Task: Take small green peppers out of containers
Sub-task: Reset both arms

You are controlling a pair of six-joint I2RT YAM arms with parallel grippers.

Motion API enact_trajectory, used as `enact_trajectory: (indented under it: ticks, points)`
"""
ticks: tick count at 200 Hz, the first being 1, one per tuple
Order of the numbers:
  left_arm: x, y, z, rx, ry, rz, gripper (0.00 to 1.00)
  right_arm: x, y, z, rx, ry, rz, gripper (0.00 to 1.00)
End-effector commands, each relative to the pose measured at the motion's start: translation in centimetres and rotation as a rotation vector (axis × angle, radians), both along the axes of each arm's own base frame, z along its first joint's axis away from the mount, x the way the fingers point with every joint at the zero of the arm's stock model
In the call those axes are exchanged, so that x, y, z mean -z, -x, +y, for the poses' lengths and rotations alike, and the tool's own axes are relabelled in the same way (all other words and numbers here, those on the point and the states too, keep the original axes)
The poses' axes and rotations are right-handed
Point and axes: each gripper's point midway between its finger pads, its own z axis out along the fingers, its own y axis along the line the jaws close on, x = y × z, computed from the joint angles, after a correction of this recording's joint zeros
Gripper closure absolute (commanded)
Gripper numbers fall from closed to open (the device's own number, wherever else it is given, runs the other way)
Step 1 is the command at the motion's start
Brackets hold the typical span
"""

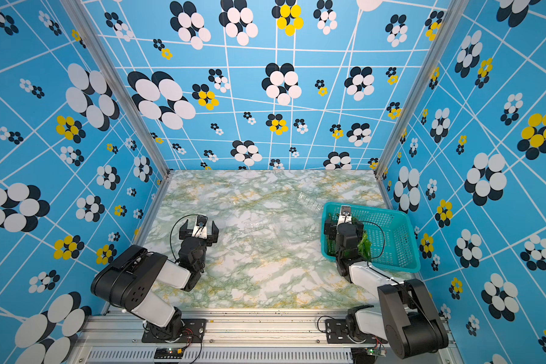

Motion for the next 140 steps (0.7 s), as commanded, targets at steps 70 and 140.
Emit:
enact_trajectory:
  ticks: [70,140]
  points:
    - [1.2,-0.5,0.0,0.165,0.179,0.033,0.00,2.5,-1.6,0.3,-0.081,0.006,0.053,0.01]
    - [1.2,-0.9,0.2,0.161,0.184,0.038,0.00,4.4,-2.6,-1.2,-0.108,-0.100,0.111,0.01]
